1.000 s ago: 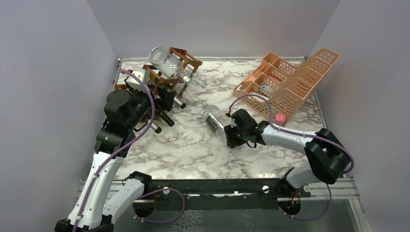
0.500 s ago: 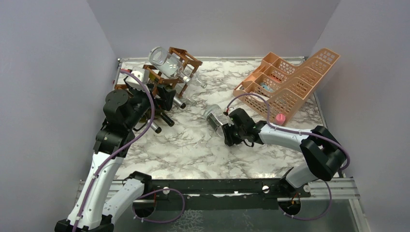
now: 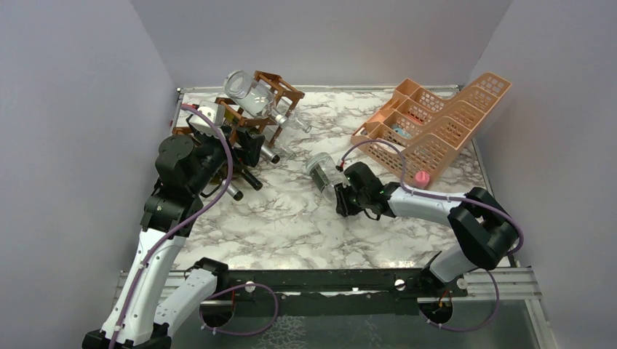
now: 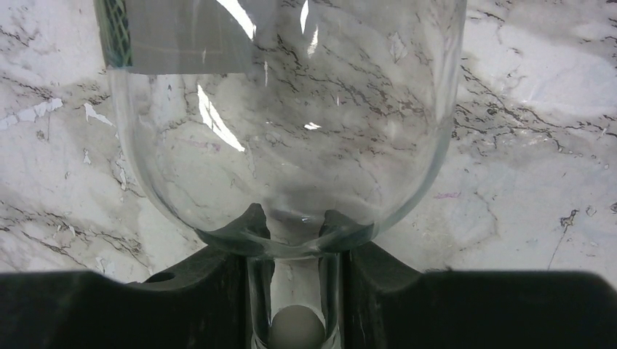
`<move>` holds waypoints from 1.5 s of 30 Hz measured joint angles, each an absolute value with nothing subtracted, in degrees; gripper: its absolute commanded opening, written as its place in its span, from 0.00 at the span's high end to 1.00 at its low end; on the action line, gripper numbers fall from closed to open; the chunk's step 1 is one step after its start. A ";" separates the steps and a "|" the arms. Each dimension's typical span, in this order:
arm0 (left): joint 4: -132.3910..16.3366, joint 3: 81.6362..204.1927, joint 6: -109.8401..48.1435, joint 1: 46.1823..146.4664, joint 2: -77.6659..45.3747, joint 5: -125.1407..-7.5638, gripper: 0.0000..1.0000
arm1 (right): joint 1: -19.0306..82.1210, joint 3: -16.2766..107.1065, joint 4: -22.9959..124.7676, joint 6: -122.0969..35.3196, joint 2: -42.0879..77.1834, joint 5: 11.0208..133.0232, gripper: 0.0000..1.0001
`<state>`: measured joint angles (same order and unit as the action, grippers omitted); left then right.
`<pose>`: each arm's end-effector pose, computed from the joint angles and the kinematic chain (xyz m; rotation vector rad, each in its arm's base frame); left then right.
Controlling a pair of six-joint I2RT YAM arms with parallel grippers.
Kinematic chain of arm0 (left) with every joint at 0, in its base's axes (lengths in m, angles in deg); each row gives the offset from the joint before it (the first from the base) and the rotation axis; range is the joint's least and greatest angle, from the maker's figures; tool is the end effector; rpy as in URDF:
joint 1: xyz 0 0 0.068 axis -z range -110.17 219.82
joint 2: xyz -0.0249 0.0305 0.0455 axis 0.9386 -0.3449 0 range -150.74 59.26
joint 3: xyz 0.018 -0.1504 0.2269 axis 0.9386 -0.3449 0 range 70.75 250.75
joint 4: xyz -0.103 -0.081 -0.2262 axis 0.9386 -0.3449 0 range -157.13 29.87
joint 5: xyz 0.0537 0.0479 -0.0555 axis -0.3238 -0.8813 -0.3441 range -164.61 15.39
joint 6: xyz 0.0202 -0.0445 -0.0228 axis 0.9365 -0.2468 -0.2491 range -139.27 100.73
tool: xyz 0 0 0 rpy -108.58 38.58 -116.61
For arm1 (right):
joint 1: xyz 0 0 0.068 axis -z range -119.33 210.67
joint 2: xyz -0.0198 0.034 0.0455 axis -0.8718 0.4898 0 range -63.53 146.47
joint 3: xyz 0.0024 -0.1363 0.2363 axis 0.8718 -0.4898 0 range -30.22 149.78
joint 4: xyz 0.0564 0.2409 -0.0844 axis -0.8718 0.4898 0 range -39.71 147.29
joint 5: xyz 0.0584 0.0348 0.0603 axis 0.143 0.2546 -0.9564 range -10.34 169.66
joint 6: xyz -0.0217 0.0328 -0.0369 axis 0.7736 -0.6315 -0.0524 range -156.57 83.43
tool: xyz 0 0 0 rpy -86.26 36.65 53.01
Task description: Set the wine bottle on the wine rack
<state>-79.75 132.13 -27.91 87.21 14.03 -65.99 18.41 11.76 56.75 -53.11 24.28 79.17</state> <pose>0.1527 -0.0534 0.4201 0.2423 1.6335 -0.4702 0.2148 0.1956 0.1567 -0.5686 2.4735 0.4350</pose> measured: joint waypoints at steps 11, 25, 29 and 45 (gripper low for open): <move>-79.79 132.13 -27.69 87.21 14.03 -65.99 0.01 | 18.41 7.60 51.11 -52.96 21.85 79.19 0.99; -79.99 132.13 -27.54 87.21 14.03 -65.99 0.01 | 18.41 -1.55 43.42 -53.04 14.70 79.02 0.99; -79.99 132.13 -27.52 87.21 14.03 -66.01 0.01 | 18.41 -4.79 43.13 -53.28 10.79 79.04 0.99; -80.56 134.23 -27.08 87.21 14.77 -67.96 0.01 | 18.37 -4.50 44.33 -52.30 -2.10 76.22 0.99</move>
